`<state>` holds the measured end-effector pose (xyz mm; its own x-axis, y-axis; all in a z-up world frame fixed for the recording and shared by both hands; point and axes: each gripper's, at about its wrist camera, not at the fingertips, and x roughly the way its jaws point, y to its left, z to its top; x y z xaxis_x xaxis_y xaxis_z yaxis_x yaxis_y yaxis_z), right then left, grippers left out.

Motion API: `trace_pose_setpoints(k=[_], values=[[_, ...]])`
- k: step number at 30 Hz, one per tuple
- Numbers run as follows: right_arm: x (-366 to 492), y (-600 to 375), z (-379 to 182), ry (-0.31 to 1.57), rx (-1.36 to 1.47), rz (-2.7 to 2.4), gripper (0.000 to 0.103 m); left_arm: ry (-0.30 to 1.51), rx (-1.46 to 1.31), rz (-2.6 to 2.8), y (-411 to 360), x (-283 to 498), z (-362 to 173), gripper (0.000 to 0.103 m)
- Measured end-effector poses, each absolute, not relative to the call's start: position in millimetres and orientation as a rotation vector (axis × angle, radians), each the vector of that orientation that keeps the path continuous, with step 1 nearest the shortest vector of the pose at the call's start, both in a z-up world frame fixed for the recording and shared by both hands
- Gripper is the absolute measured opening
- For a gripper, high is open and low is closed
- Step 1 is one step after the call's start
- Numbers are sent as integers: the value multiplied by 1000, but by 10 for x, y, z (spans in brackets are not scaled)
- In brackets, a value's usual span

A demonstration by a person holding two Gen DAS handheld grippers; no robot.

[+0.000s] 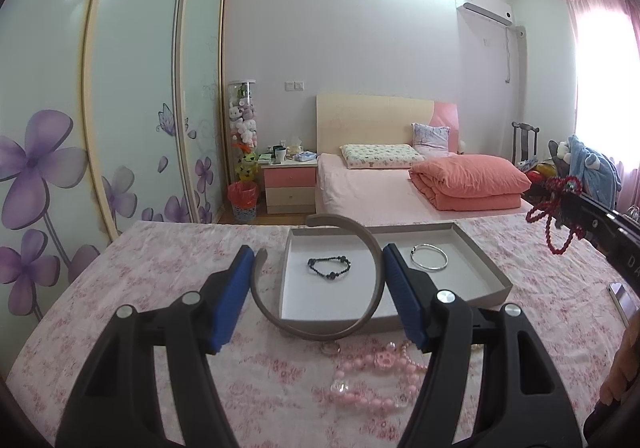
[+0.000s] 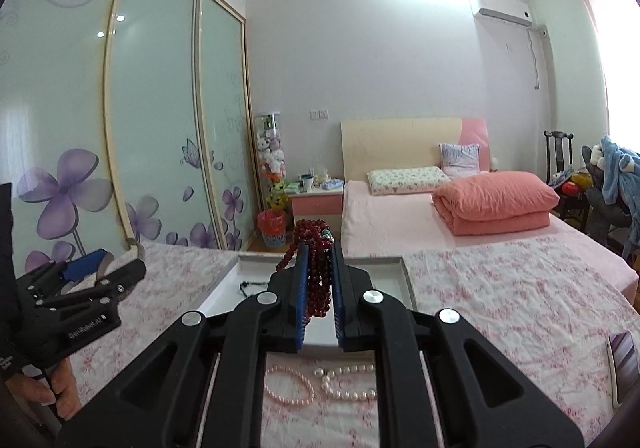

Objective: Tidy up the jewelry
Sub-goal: 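Carry the cuff and red necklace into the tray and open both tools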

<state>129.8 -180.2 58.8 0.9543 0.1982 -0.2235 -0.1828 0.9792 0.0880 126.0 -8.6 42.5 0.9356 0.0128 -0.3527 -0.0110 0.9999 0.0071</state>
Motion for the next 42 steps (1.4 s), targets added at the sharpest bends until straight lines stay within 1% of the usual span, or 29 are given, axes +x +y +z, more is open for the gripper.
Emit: trace_pose_setpoints(k=[14,19,28,38,39,41,42], values=[[1979,-1768,594,234,73,152,12,385,18,6,-217,2011,384,64],[2337,-1790,488,295,118,149,12,419,3,-10,-255,2332,310,64],[2845,-1722,118,449,134,145,12,522,-12,-56,-287,2849,23,64],[3093,-1684,-116,551,147,140,13,603,-40,-86,-221,3086,-200,64],[3095,-1676,-123,559,150,145,15,608,-42,-88,-219,3095,-215,64],[3107,-1673,-140,576,158,151,34,613,-43,-92,-218,3097,-239,65],[3094,-1674,-139,576,162,148,49,611,-44,-94,-209,3101,-238,65]])
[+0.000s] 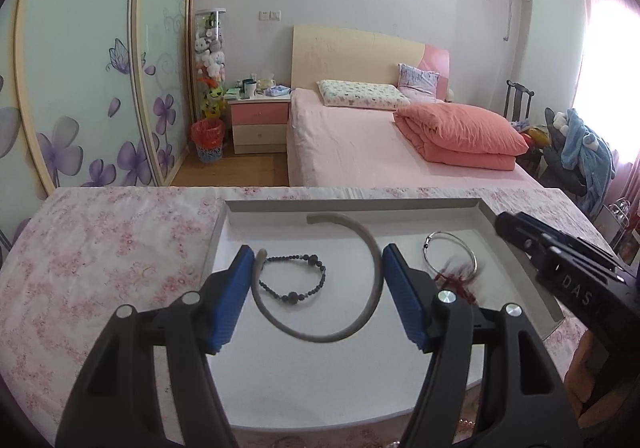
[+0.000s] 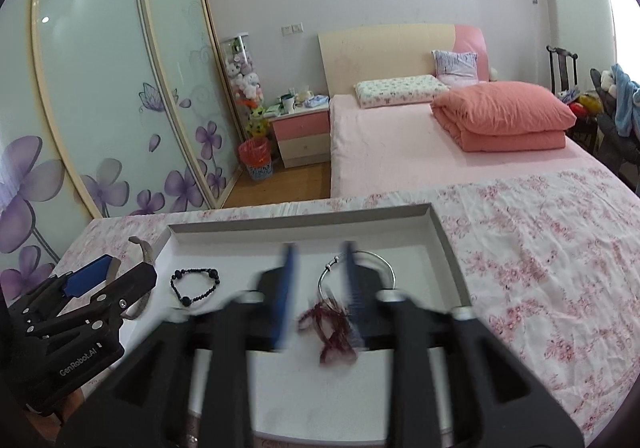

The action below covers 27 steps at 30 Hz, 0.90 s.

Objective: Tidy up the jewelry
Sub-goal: 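Carry the cuff and red necklace into the tray and open both tools, then withdraw both tools from the tray back toward the remaining jewelry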

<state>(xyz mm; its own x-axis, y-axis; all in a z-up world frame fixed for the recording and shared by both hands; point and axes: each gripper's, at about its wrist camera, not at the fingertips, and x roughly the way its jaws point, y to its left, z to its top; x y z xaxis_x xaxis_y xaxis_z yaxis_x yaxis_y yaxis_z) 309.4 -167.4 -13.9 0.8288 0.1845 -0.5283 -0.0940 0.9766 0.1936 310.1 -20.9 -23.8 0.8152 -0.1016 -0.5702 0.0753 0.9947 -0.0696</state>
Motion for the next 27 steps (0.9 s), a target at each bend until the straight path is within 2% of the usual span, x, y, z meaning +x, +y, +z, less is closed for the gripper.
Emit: trace_pose_setpoints(k=[27], values=[[2596,-1907,-53,550,133,120,50,574,-59,-53,78,2518,-34,65]])
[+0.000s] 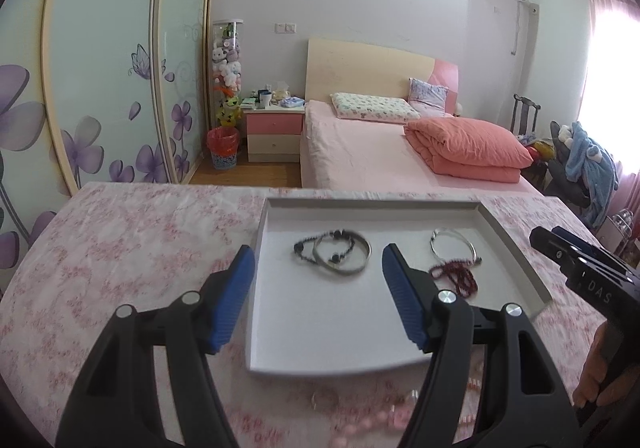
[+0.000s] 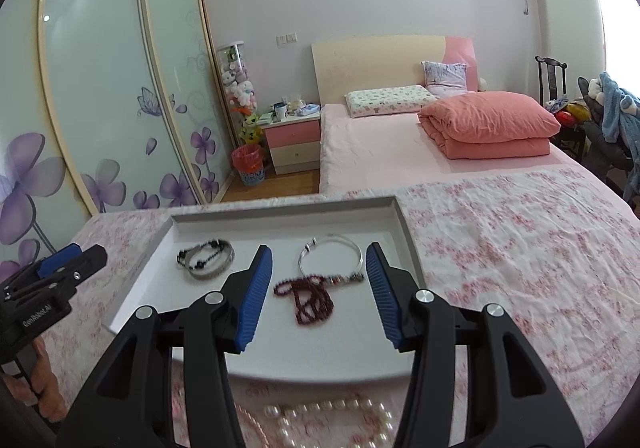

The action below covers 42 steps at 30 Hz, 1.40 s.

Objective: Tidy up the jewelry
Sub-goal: 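Withdraw both tools from the tray back toward the remaining jewelry, then grasp the white pearl necklace with the right tool while the left tool grasps the pink bead strand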

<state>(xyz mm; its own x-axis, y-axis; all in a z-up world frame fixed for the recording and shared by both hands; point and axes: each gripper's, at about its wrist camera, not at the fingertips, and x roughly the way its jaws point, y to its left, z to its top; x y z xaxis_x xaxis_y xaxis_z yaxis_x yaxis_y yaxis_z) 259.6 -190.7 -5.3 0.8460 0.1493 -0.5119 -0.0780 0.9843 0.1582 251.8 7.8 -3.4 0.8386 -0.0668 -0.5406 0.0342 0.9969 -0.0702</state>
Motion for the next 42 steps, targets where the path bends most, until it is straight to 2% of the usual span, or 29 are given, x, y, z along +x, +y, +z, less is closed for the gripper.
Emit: trace_pose_setpoints(k=[11,19,29,31,32,42], values=[[2200,-2074,-401,691,90,102,49,659,-19,-108,135,1951,-322,65],[2149,-2074,-650,816,41,103,32,719,15,-117,124,1789,-508,65],[2213,-2056,-835,881,12,70,27,773,32,-128,103,1784,-678,65],[2204,-2068,-841,880,7,64,13,792,30,-135,94,1810,-721,65],[2207,-2077,-836,880,5,64,12,802,28,-140,93,1821,-741,65],[2190,-2157,-821,880,20,57,11,855,74,-161,-17,1853,-857,64]])
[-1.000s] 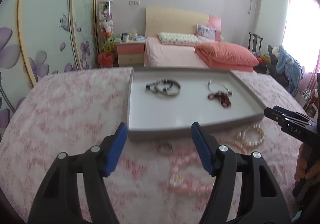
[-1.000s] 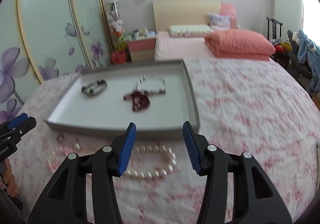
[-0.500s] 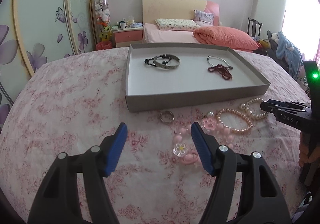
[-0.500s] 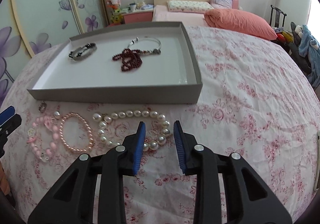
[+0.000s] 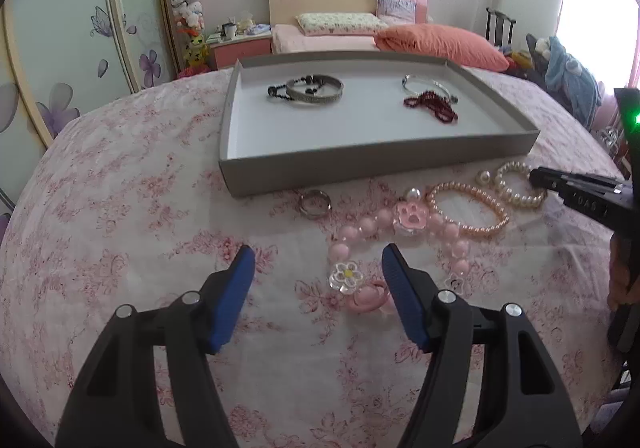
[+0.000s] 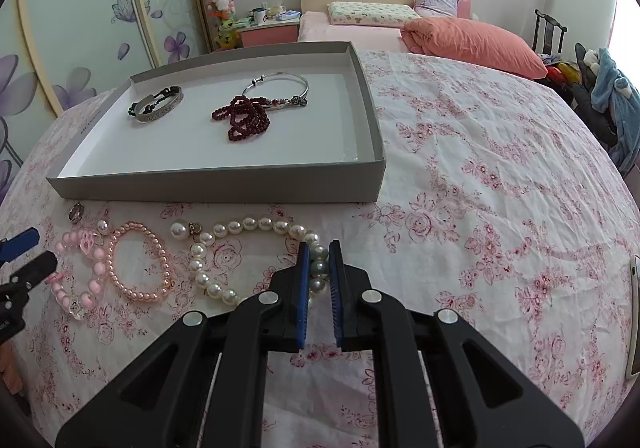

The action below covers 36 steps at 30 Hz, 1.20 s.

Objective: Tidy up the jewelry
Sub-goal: 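Grasp the white pearl necklace with the right tool while the left tool grasps the pink bead strand, then lift the pearl necklace with the right tool while the left tool lifts the pink strand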

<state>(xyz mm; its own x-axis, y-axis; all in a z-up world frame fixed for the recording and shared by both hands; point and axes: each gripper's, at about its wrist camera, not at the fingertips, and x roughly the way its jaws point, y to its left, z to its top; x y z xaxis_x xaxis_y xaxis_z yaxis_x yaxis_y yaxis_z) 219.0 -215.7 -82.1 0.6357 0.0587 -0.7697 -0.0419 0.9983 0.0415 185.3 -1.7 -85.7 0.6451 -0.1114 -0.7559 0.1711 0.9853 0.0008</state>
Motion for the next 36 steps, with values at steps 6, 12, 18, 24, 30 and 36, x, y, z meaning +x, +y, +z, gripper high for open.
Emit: trace_pose_setpoints(k=[6,12,18,24,30,36], values=[[2190,-2167,-818,880,22,58,11,882,57,-171,-28,1890,-899,55],[2194,-2162,-819,880,21,58,11,908,20,-212,-49,1903,-911,49],[2196,-2168,-817,881,25,59,11,920,28,-207,-116,1963,-925,50],[2215,-2155,-819,881,27,60,11,915,94,-192,-195,1955,-930,20],[2215,-2151,-819,882,27,61,12,919,97,-204,-169,1926,-925,18],[2224,-2126,-818,882,26,62,15,912,119,-205,-193,1911,-933,20]])
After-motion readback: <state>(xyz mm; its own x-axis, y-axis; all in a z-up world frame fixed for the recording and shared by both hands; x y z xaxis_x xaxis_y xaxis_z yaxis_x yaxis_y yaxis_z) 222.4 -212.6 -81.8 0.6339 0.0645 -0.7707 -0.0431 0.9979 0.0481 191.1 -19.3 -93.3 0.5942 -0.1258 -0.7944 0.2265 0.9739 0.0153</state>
